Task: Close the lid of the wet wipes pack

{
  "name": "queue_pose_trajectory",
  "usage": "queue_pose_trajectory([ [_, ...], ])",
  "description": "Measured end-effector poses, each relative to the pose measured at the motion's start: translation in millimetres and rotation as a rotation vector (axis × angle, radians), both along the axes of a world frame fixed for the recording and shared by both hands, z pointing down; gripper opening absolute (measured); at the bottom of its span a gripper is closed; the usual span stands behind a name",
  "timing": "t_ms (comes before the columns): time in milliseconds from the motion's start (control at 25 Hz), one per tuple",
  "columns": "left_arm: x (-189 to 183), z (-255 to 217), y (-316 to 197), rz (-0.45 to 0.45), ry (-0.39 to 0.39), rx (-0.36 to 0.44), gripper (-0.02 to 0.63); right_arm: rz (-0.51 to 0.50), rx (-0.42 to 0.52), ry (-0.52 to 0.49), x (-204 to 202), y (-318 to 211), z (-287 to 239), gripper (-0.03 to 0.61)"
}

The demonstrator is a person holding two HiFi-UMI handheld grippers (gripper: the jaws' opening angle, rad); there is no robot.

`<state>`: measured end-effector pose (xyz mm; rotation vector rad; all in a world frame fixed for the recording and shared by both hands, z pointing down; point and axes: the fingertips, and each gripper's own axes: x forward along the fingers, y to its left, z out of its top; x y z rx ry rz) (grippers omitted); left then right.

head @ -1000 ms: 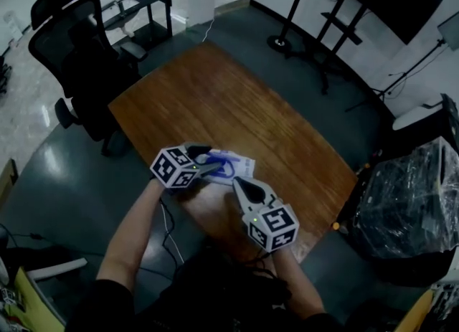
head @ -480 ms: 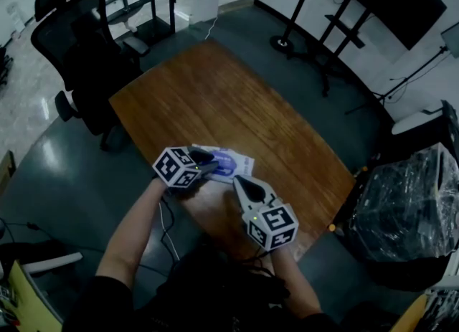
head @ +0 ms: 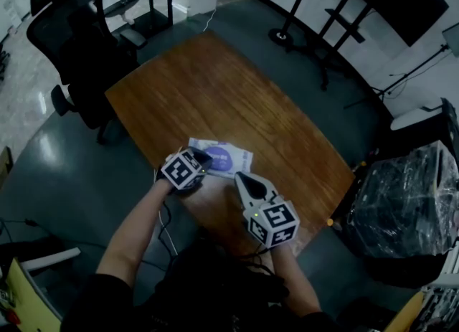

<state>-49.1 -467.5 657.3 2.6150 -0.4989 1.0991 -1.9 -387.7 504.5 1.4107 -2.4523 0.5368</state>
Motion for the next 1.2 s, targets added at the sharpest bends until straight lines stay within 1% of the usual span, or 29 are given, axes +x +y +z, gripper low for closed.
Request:
queue_pose_trajectory([
  [120, 5, -4, 2, 0.021, -0.03, 0.047, 0.003, -0.002, -0.008, -0.005, -3, 2, 3, 0.009],
  [200, 7, -2, 3, 0.023, -0.047, 0.055, 0.003, -0.001, -0.012, -0.006, -3, 4, 5, 0.009],
  [320, 3, 1, 2, -0.018, -0.032, 0.036, 0.003, 0.001, -0.012, -0.01, -2, 8, 5, 0.009],
  [360, 0, 2, 0, -0.037, -0.029, 0.044, 0.003, 0.001, -0.009, -0.01, -2, 9, 4, 0.009],
  [480, -3, -7, 2, -0.072, -0.016, 0.1, 0.003, 0.002, 0.009, -0.01, 2, 14, -1, 0.009],
  [720, 6, -61, 26, -0.177, 0.123, 0.154, 0.003, -0.006, 0.056, -0.034, 12, 30, -15, 0.009],
  [920, 10, -121, 63, -0.314, 0.274, 0.18, 0.003, -0.057, 0.126, -0.078, 16, 51, -46, 0.009],
  [1080, 13, -164, 91, -0.379, 0.38, 0.204, 0.003, -0.096, 0.184, -0.121, 15, 63, -69, 0.009],
  [1200, 12, -192, 111, -0.425, 0.432, 0.249, 0.003, -0.134, 0.224, -0.163, 13, 74, -84, 0.009],
])
